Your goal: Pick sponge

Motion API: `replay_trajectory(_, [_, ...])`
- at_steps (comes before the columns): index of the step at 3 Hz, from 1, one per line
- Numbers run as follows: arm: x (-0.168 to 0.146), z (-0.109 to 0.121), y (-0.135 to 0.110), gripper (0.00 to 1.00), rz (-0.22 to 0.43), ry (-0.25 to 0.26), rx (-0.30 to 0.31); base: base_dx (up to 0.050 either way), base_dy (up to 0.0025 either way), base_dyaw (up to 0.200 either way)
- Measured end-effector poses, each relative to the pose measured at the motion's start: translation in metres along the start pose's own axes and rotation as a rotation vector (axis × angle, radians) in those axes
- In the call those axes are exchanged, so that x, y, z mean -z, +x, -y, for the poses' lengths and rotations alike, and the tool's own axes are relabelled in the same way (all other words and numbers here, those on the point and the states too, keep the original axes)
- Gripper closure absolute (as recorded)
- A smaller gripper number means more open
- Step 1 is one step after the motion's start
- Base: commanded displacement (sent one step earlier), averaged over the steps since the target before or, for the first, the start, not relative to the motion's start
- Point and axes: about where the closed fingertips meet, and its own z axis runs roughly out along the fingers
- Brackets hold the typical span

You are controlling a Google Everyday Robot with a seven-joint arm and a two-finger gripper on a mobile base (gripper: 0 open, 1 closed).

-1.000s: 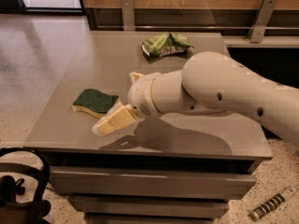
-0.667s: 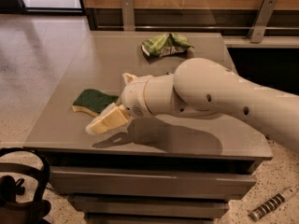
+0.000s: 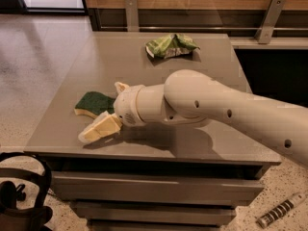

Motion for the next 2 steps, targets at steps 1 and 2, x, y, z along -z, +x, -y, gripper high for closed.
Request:
replay_trajectory(1, [-0.0161, -0.0010, 0.0104, 0.00, 0.019, -0.023, -0.020, 0.000, 0.00000, 0.000])
replay_trajectory(2, [-0.0185, -0.0022, 0.0112, 0.15, 0.021, -0.028, -0.021, 0.000, 0.00000, 0.000])
